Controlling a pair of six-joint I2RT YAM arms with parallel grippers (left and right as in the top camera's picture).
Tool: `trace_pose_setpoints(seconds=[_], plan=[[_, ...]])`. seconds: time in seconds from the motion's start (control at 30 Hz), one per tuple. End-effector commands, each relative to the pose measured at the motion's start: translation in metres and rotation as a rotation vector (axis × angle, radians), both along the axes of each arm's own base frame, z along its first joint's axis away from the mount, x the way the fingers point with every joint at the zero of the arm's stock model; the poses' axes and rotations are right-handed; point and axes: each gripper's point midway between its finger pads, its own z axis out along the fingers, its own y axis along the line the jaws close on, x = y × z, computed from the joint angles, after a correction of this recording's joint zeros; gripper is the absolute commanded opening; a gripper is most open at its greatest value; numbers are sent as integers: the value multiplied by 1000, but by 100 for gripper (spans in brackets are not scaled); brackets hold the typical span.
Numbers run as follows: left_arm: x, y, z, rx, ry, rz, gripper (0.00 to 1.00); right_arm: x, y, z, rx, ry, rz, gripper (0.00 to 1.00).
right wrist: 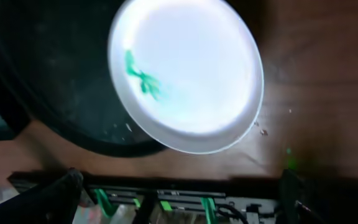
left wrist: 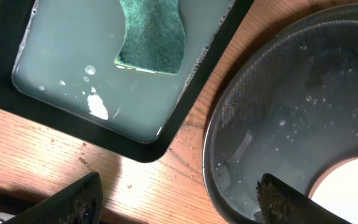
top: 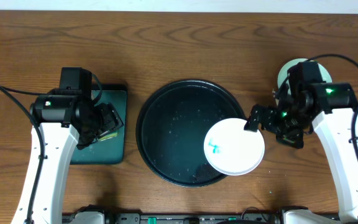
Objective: Clean dirty plates on tray and stack at the side
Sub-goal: 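Move the right gripper to the rim of the white plate and grip it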
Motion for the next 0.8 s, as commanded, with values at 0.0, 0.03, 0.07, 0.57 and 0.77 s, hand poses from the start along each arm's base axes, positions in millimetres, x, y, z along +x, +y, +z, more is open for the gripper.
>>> trace_pose_setpoints(seconds=[0.0, 0.03, 0.07, 0.57, 0.77], plan=[[-1, 0, 0, 9, 2, -18, 80, -17, -3, -25, -26, 87, -33, 99], [-1, 0, 0, 9, 2, -18, 80, -20, -3, -33, -28, 103, -37, 99], [-1, 0, 0, 9, 2, -18, 80, -24, -4, -42, -30, 120, -47, 99], [-1, 0, 0, 12, 0, -34, 80, -4, -47, -114, -268, 19, -282, 75], [-1, 0, 0, 12, 0, -33, 80, 14, -43, -134, -259, 4, -273, 58]])
